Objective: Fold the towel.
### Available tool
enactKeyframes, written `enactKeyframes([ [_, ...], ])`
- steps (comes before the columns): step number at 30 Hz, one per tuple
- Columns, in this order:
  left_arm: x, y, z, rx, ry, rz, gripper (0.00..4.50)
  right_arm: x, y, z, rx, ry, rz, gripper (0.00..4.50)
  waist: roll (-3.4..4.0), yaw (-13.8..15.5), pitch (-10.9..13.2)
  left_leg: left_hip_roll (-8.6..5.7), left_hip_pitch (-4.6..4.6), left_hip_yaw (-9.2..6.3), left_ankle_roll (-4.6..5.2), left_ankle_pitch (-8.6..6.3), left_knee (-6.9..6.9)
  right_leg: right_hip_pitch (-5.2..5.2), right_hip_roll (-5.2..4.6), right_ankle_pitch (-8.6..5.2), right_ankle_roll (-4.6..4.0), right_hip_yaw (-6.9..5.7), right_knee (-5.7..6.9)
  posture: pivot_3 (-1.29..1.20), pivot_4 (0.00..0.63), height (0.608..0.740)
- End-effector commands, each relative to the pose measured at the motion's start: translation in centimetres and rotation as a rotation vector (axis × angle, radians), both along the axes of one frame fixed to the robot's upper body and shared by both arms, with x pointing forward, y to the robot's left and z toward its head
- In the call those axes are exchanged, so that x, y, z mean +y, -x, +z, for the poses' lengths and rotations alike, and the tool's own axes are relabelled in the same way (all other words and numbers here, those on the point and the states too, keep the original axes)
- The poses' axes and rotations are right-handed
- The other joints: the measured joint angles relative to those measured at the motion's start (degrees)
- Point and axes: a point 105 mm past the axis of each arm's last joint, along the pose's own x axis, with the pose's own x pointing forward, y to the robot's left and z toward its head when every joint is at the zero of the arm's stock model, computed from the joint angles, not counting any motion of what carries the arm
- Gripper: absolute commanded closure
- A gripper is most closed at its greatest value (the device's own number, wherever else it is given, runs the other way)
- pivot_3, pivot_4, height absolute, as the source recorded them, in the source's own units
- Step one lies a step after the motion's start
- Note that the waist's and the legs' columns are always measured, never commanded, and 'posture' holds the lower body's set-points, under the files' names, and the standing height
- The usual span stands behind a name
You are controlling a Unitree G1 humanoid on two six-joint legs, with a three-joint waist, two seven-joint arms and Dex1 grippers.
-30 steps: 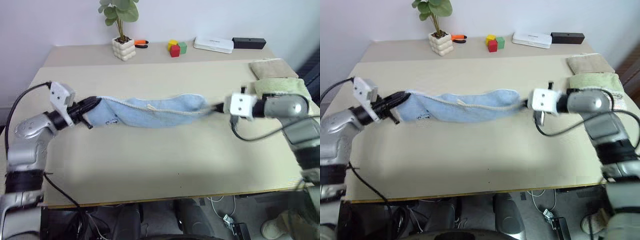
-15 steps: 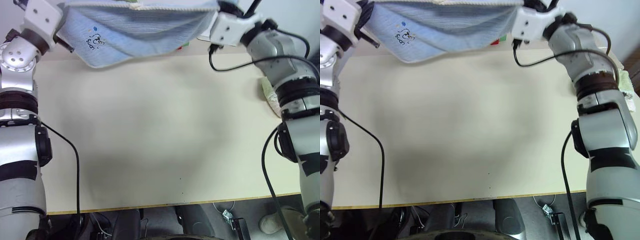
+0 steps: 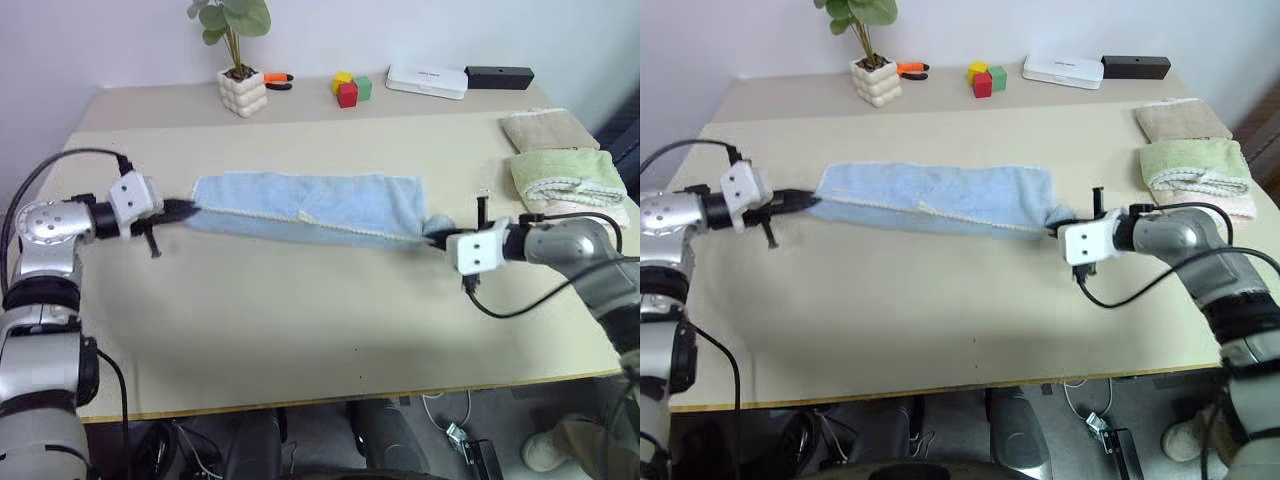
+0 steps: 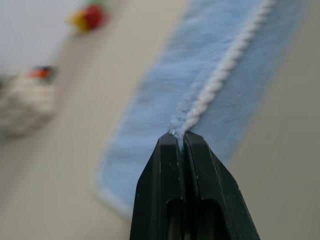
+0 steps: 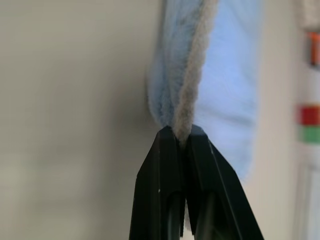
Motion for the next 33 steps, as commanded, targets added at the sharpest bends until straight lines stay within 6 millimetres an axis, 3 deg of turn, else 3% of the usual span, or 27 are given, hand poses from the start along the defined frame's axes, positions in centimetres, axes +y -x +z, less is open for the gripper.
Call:
enactKeyframes([
  [1,1.1,2.0,1.1,0.080,-0.010,-0.034,4.50,-1.2,1.2,2.8,0.031,0.003,-0.021,4.41,-0.01,0.19,0.01,0.01,-0.02,0.00,0.05,-0.03,0.12,0.00,0.01,-0.01,-0.01,0.00,0.06,0.00,0.150,0.740],
  [7,-0.3,4.3,0.2,0.155,0.005,-0.071,4.50,-1.3,2.4,1.0,0.151,-0.061,-0.055,4.41,-0.08,0.70,-0.03,0.04,0.00,-0.03,0.12,-0.07,0.40,0.15,-0.01,-0.01,0.00,-0.01,0.17,0.00,0.150,0.740],
  [11,-1.4,4.8,-0.2,0.153,0.041,-0.063,4.50,-1.3,2.5,-0.6,0.168,-0.064,-0.092,3.17,-0.06,0.96,-0.02,0.03,-0.01,-0.02,0.13,-0.08,0.43,0.13,0.00,-0.01,-0.01,-0.01,0.16,0.00,0.150,0.740],
  [15,-1.6,5.0,0.0,0.151,0.047,-0.049,4.50,-1.4,2.5,-0.9,0.140,-0.034,-0.087,1.20,-0.06,1.51,-0.02,0.02,-0.02,0.00,0.13,-0.08,0.43,0.12,0.00,-0.01,-0.01,-0.01,0.15,0.00,0.150,0.740],
  [21,-1.6,4.7,0.6,0.131,0.051,-0.037,4.50,-1.7,2.2,-0.2,0.098,-0.011,-0.078,1.20,-0.07,1.58,-0.02,0.03,-0.01,0.01,0.13,-0.09,0.43,0.12,0.01,-0.01,-0.01,-0.01,0.14,0.00,0.150,0.740],
  [24,-1.6,4.6,0.6,0.126,0.049,-0.034,4.50,-2.1,2.5,-0.6,0.118,0.009,-0.077,2.07,-0.07,1.60,-0.02,0.03,-0.01,0.00,0.14,-0.09,0.43,0.13,0.00,-0.01,-0.01,-0.01,0.14,0.00,0.150,0.740],
  [29,-1.6,4.8,0.4,0.139,0.047,-0.032,4.50,-2.4,2.6,-0.6,0.117,0.028,-0.069,4.48,-0.06,1.57,-0.02,0.03,-0.01,0.01,0.14,-0.09,0.43,0.13,0.00,-0.01,-0.01,-0.01,0.14,0.00,0.150,0.740],
  [33,-1.5,4.9,0.4,0.149,0.045,-0.027,4.50,-2.6,2.8,-0.2,0.127,0.020,-0.068,4.48,-0.06,1.59,-0.02,0.03,-0.02,0.01,0.13,-0.09,0.43,0.13,0.00,-0.01,-0.01,-0.01,0.14,0.00,0.150,0.740],
])
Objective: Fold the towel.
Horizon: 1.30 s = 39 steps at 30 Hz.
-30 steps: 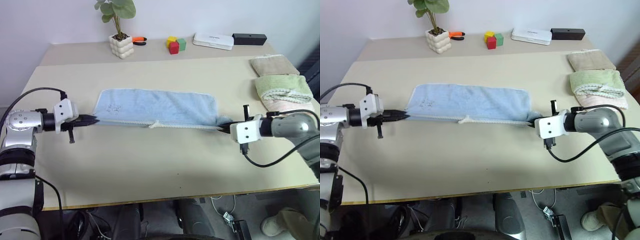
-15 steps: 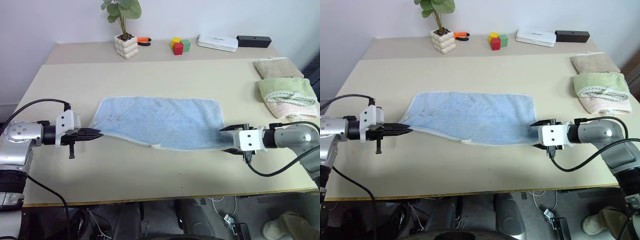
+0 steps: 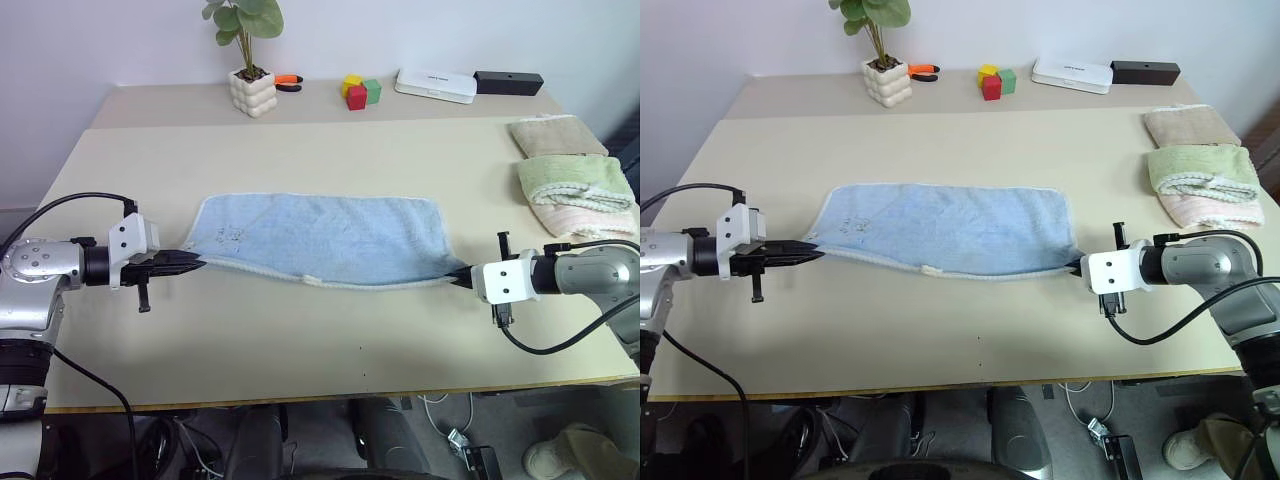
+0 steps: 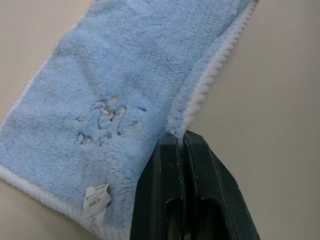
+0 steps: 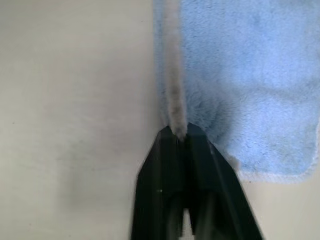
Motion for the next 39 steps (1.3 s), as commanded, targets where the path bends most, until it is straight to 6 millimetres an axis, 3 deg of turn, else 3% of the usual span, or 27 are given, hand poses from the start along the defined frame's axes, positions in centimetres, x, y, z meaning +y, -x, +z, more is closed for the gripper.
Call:
enactKeyframes([
  [1,0.4,0.4,1.4,-0.012,0.015,0.011,4.50,-0.3,0.3,1.8,-0.020,-0.018,0.008,4.48,0.00,0.00,0.00,0.00,0.00,0.00,0.00,0.00,0.00,0.00,0.00,0.00,0.00,0.00,0.00,0.00,0.150,0.740],
  [6,1.1,2.2,1.5,0.110,0.026,0.018,4.50,-0.3,2.3,2.4,0.102,-0.057,0.017,4.48,0.00,-0.08,0.00,0.01,0.00,0.00,0.05,-0.03,-0.01,0.00,0.01,0.00,0.00,0.00,0.00,0.00,0.150,0.740],
  [13,1.1,6.5,0.8,0.314,0.026,0.011,4.50,-1.1,4.1,2.3,0.199,-0.052,-0.011,4.48,0.00,0.02,0.00,0.03,0.02,0.01,0.06,-0.04,-0.01,0.00,0.00,-0.03,-0.03,0.00,-0.01,0.00,0.150,0.740],
  [18,1.0,4.9,0.4,0.202,0.044,0.062,4.50,-0.2,3.9,2.9,0.214,-0.098,-0.023,4.48,0.00,0.13,0.00,0.03,0.02,0.02,0.06,-0.04,0.02,0.01,0.00,-0.04,-0.05,0.00,-0.02,0.00,0.150,0.740],
  [23,0.6,0.8,1.6,0.031,0.102,0.103,4.50,0.3,1.3,4.5,0.149,-0.111,-0.032,4.48,-0.02,0.10,-0.01,0.02,0.04,0.03,0.05,-0.03,0.05,0.02,0.02,-0.02,-0.03,0.00,-0.01,0.00,0.150,0.740],
  [30,0.4,-2.3,1.1,-0.023,0.121,0.138,4.50,1.1,-2.6,4.7,0.072,-0.103,-0.048,4.48,-0.01,-0.04,-0.01,0.02,0.03,0.05,0.07,-0.05,0.02,-0.01,0.02,-0.01,-0.02,0.00,-0.01,0.00,0.150,0.740],
  [39,2.6,-3.7,-0.7,-0.030,0.126,0.248,4.50,1.2,-5.1,4.3,0.034,-0.118,-0.089,4.48,-0.01,0.00,-0.01,0.01,0.00,0.04,0.07,-0.04,0.03,-0.02,0.01,-0.01,-0.02,0.00,0.01,0.00,0.150,0.740],
])
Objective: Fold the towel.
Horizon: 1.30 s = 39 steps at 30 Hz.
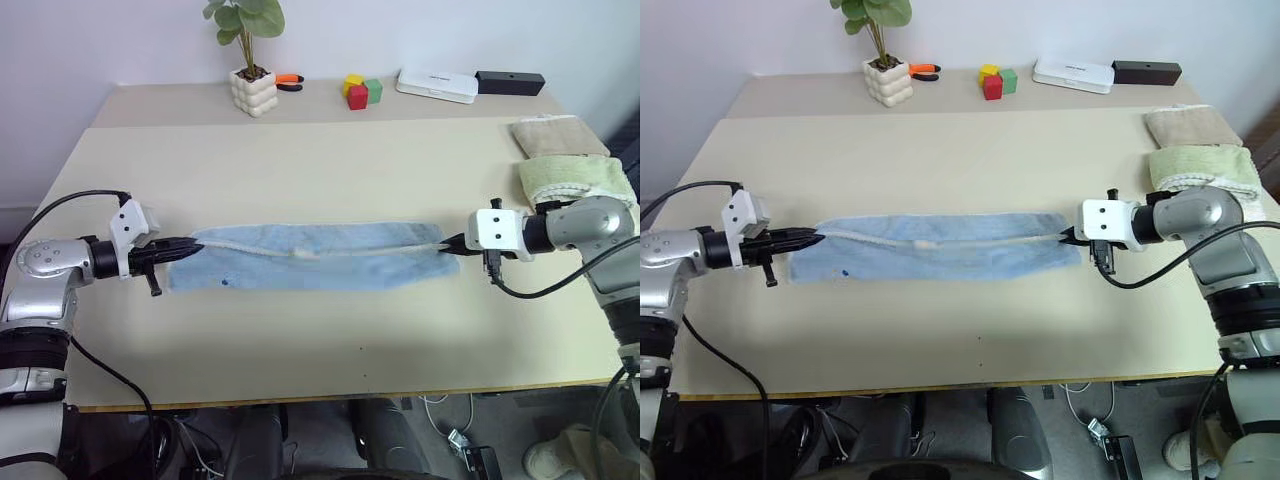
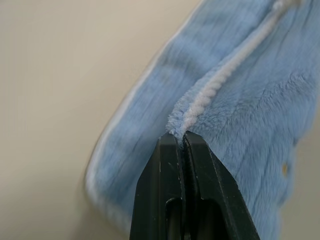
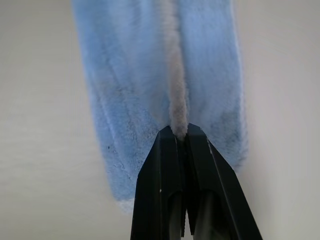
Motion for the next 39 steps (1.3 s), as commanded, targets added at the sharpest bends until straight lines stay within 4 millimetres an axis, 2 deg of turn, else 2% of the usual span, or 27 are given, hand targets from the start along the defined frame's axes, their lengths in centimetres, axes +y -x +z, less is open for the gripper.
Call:
enactKeyframes([
  [1,1.0,-0.8,0.5,-0.056,-0.005,0.050,4.50,-0.1,-1.0,1.3,-0.075,0.004,-0.011,4.48,0.00,0.00,0.00,0.00,0.00,0.00,0.00,0.00,0.00,0.00,0.00,0.00,0.00,0.00,0.00,0.00,0.150,0.740],
  [5,1.0,-1.6,0.4,-0.106,0.001,0.081,4.50,0.1,-1.6,1.2,-0.101,-0.006,-0.004,4.48,0.00,0.00,0.00,0.00,0.00,0.00,0.00,0.00,0.00,0.00,-0.01,0.00,0.00,0.00,0.00,0.00,0.150,0.740],
  [12,-0.2,-2.6,0.0,-0.143,0.022,0.085,4.50,0.3,-2.7,0.6,-0.142,-0.011,-0.018,4.48,0.00,0.01,0.00,-0.02,-0.01,0.00,0.00,0.00,0.01,0.00,-0.02,0.01,0.01,0.00,0.01,0.00,0.150,0.740],
  [15,0.0,-2.9,-0.4,-0.130,0.021,0.113,4.50,0.2,-3.0,0.3,-0.161,0.001,-0.023,4.48,0.00,-0.09,0.00,-0.01,0.02,-0.01,-0.01,0.00,-0.01,0.00,-0.01,0.01,0.01,0.00,0.03,0.00,0.150,0.740],
  [17,0.2,-2.9,-0.9,-0.047,0.063,0.123,4.50,0.1,-3.2,0.3,-0.168,-0.004,-0.035,4.48,0.00,-0.06,0.00,-0.01,0.02,-0.01,0.00,0.00,-0.01,0.00,0.00,0.01,0.01,0.00,0.03,0.00,0.150,0.740],
  [21,0.2,-3.0,-1.0,-0.046,0.057,0.118,3.14,0.0,-3.5,0.3,-0.164,-0.033,-0.058,3.21,0.00,-0.10,0.00,-0.02,0.01,-0.01,0.00,0.00,-0.01,0.00,-0.01,0.01,0.01,0.00,0.03,0.00,0.150,0.740],
  [27,0.7,-4.2,0.4,-0.149,0.067,0.200,0.05,-0.6,-4.5,0.8,-0.250,-0.033,-0.124,0.18,0.00,0.01,0.00,-0.02,0.00,-0.02,-0.01,0.00,0.00,0.00,-0.02,0.01,0.01,0.00,0.03,0.00,0.150,0.740],
  [31,1.2,-4.8,1.4,-0.172,0.107,0.256,0.01,-1.0,-5.4,1.5,-0.287,-0.089,-0.215,0.08,0.00,-0.02,0.00,-0.03,0.00,-0.02,-0.01,0.01,0.00,0.00,-0.02,0.01,0.01,0.00,0.03,0.00,0.150,0.740],
  [34,1.8,-5.1,2.3,-0.210,0.122,0.299,0.01,-1.2,-5.3,1.7,-0.301,-0.087,-0.227,0.08,0.00,-0.05,0.00,-0.03,0.00,-0.02,-0.01,0.01,-0.01,0.00,-0.02,0.01,0.01,0.00,0.04,0.00,0.150,0.740],
  [36,2.2,-5.2,3.0,-0.216,0.165,0.322,0.01,-1.0,-5.3,2.5,-0.313,-0.153,-0.245,0.08,0.00,-0.09,0.00,-0.03,0.00,-0.02,-0.01,0.01,-0.01,0.00,-0.02,0.01,0.01,0.00,0.03,0.00,0.150,0.740],
  [37,2.4,-5.4,3.6,-0.225,0.196,0.343,0.25,-0.6,-5.3,3.3,-0.305,-0.236,-0.258,0.03,0.00,-0.06,0.00,-0.03,0.01,-0.03,-0.01,0.01,-0.01,0.00,-0.02,0.01,0.01,0.00,0.04,0.00,0.150,0.740],
  [39,2.6,-5.5,5.2,-0.250,0.276,0.364,0.84,0.3,-5.1,4.9,-0.264,-0.426,-0.289,0.57,0.00,-0.17,0.00,-0.03,0.00,-0.04,-0.01,0.01,-0.01,0.00,-0.01,0.01,0.01,-0.01,0.04,0.00,0.150,0.740],
])
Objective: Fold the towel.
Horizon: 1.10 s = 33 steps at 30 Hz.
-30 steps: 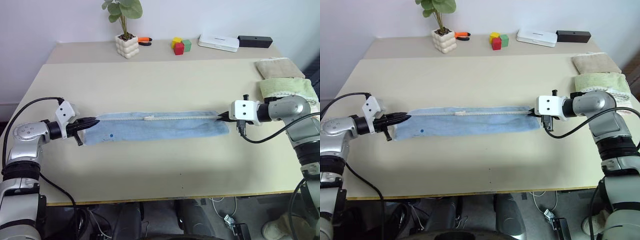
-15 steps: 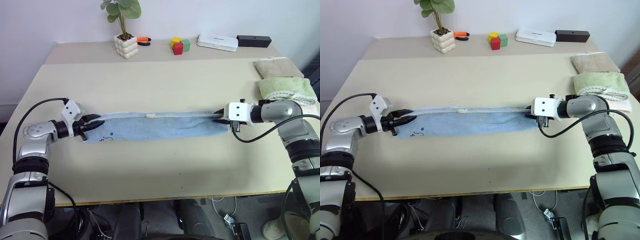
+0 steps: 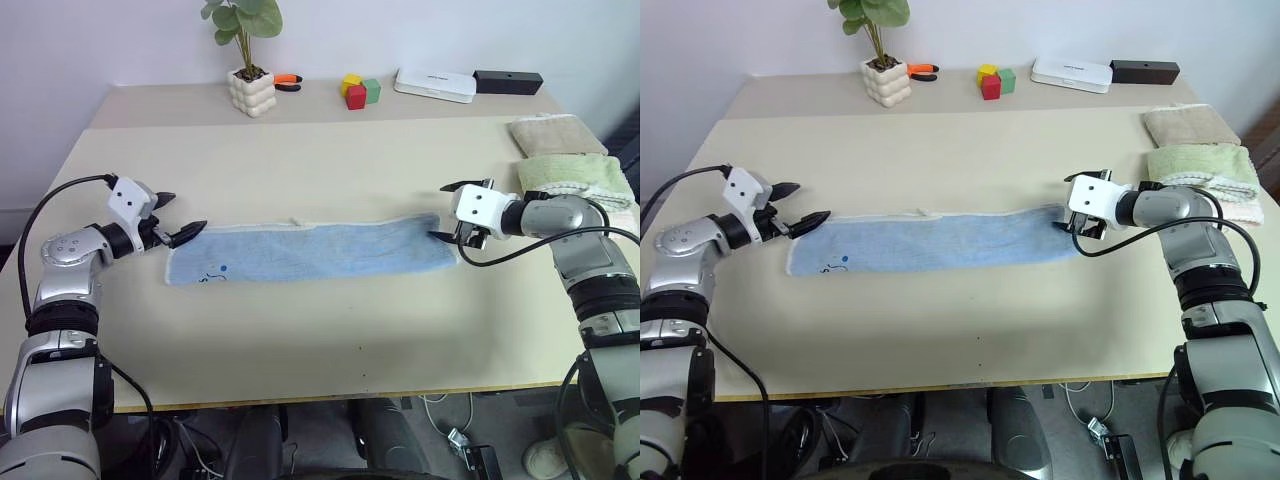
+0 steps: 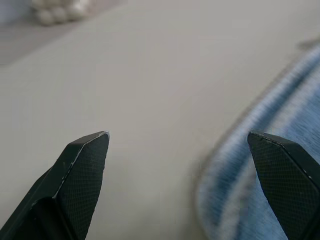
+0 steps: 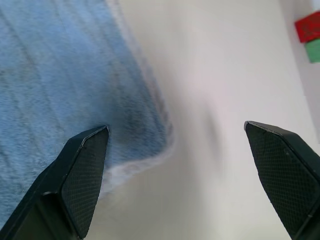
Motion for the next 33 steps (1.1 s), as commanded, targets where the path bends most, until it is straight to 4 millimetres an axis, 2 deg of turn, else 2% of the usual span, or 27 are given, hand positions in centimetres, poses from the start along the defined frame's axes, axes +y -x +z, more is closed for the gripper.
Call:
enactKeyframes([
  [1,0.6,-0.4,4.5,-0.128,0.126,0.041,1.31,1.7,0.4,4.4,-0.047,-0.331,0.008,0.93,0.00,-0.02,0.00,0.01,0.00,0.00,0.00,0.00,0.00,0.00,0.00,0.00,0.00,0.00,0.01,0.00,0.150,0.740],
  [4,0.0,-0.3,6.6,-0.198,0.223,0.074,2.77,3.7,1.0,6.1,-0.089,-0.617,-0.020,2.28,-0.03,0.14,-0.02,0.02,-0.04,-0.12,0.00,0.00,0.01,0.00,0.00,0.00,0.00,-0.05,0.03,0.00,0.150,0.740],
  [5,-0.3,-0.2,6.9,-0.210,0.238,0.084,3.36,3.9,1.2,6.4,-0.104,-0.677,-0.045,2.90,-0.03,0.17,-0.02,0.02,-0.06,-0.19,-0.01,0.00,0.04,0.01,0.00,0.00,0.00,-0.09,0.06,0.00,0.150,0.740],
  [7,-2.2,0.3,7.3,-0.221,0.285,0.057,4.25,4.4,1.2,6.2,-0.137,-0.833,-0.162,3.75,-0.02,0.20,-0.03,0.00,-0.07,-0.19,-0.02,0.01,0.07,0.01,-0.03,0.00,0.00,-0.09,0.08,0.00,0.150,0.740],
  [8,-3.0,0.6,7.4,-0.222,0.311,0.052,4.50,4.5,1.2,6.0,-0.144,-0.890,-0.214,4.22,-0.03,0.26,-0.05,-0.01,-0.08,-0.19,-0.03,0.01,0.05,0.01,-0.04,0.00,0.01,-0.09,0.06,0.00,0.150,0.740],
  [9,-4.4,0.9,7.5,-0.212,0.381,0.045,4.50,5.8,1.8,5.0,-0.130,-0.920,-0.232,4.43,-0.02,0.37,-0.05,-0.01,-0.08,-0.21,-0.03,0.01,0.04,0.02,-0.05,0.00,0.01,-0.09,0.06,0.00,0.150,0.740],
  [13,-9.1,2.0,6.1,-0.137,0.531,0.047,4.50,8.8,3.2,1.5,-0.057,-0.985,-0.317,4.43,-0.06,0.50,-0.08,-0.01,-0.14,-0.28,-0.05,0.02,0.11,0.00,-0.05,0.01,0.01,-0.10,0.08,0.00,0.150,0.740],
  [16,-10.6,2.4,5.2,-0.096,0.583,0.067,4.50,9.4,3.4,0.4,-0.049,-1.008,-0.369,4.43,-0.05,0.31,-0.08,-0.02,-0.12,-0.28,-0.06,0.03,0.10,0.00,-0.03,0.01,0.00,-0.09,0.09,0.00,0.150,0.740],
  [18,-12.7,2.6,3.1,-0.028,0.607,0.049,4.50,10.3,3.1,-2.0,-0.020,-0.993,-0.421,4.43,-0.03,0.15,-0.16,-0.02,-0.08,-0.28,-0.07,0.04,0.07,0.01,-0.01,0.02,-0.01,-0.09,0.09,0.00,0.150,0.740],
  [20,-13.8,2.8,1.3,0.021,0.600,0.041,4.50,11.0,3.0,-3.6,-0.030,-0.930,-0.433,4.43,0.02,0.06,-0.28,-0.02,-0.01,-0.26,-0.07,0.03,-0.02,0.04,0.01,0.02,-0.02,-0.08,0.04,0.00,0.150,0.740],
  [22,-13.8,2.7,-0.4,0.065,0.595,0.071,4.50,10.7,2.7,-4.7,-0.032,-0.904,-0.471,4.43,0.02,0.04,-0.28,-0.02,0.00,-0.25,-0.06,0.04,-0.03,0.05,0.04,0.01,-0.02,-0.07,0.02,0.00,0.150,0.740],
  [26,-11.6,2.5,-3.1,0.104,0.524,0.164,4.50,7.6,2.5,-7.3,-0.013,-0.848,-0.603,4.43,0.02,0.15,-0.28,-0.03,-0.01,-0.25,-0.07,0.04,-0.02,0.05,0.04,0.01,-0.02,-0.07,0.02,0.00,0.150,0.740],
  [29,-9.9,2.7,-3.7,0.094,0.474,0.191,4.50,5.4,2.8,-7.6,-0.058,-0.784,-0.629,4.43,-0.02,0.37,-0.30,-0.03,-0.02,-0.25,-0.07,0.04,-0.02,0.08,0.02,0.01,-0.02,-0.08,-0.02,0.00,0.150,0.740],
  [33,-7.7,2.6,-3.3,0.122,0.547,0.226,4.50,2.5,3.4,-7.9,-0.075,-0.766,-0.693,4.43,-0.04,0.43,-0.31,-0.04,-0.02,-0.27,-0.07,0.04,-0.02,0.13,0.01,0.01,-0.02,-0.10,-0.07,0.00,0.150,0.740],
])
